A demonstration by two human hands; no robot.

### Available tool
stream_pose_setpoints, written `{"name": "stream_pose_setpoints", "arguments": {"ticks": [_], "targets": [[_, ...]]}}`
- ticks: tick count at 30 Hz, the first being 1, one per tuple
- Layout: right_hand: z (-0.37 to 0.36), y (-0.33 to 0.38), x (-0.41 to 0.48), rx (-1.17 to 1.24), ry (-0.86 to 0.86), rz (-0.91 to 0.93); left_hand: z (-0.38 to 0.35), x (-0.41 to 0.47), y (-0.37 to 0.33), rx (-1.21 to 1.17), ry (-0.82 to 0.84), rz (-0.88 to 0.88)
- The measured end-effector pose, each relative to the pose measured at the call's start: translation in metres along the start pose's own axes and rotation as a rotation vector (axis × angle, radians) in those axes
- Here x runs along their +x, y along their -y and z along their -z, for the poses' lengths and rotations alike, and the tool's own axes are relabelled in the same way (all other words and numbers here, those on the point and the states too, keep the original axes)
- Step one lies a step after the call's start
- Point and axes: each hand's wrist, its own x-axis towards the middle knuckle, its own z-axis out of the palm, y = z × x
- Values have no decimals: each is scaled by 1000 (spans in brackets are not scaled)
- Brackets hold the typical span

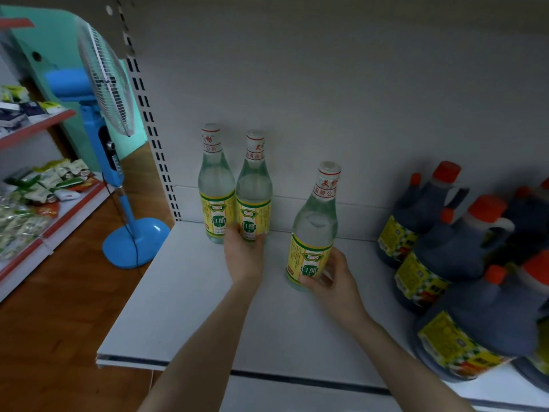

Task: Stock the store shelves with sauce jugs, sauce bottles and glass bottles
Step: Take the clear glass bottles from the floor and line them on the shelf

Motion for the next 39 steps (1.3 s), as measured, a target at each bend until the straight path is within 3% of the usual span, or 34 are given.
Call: {"name": "stream_pose_setpoints", "arguments": {"ticks": [10, 16, 18, 22, 24, 34, 39], "targets": [[1, 1, -1, 10, 7, 3, -8, 7, 3, 87, -49, 50], [1, 1, 0, 10, 14, 2, 2, 1, 3, 87, 27, 5], [1, 3, 3, 9, 8, 6, 13, -9, 6, 250, 151, -64], [-4, 10, 15, -2, -8, 11, 48, -28, 17, 876, 432, -230], [-7, 15, 24, -24, -13, 15, 65, -34, 21, 1000, 511, -225], [-30, 26, 67, -102, -4, 63, 84, -48, 36, 1041, 502, -259], [-37, 21, 76, -117, -80, -10, 84, -48, 38, 1068, 507, -264]]}}
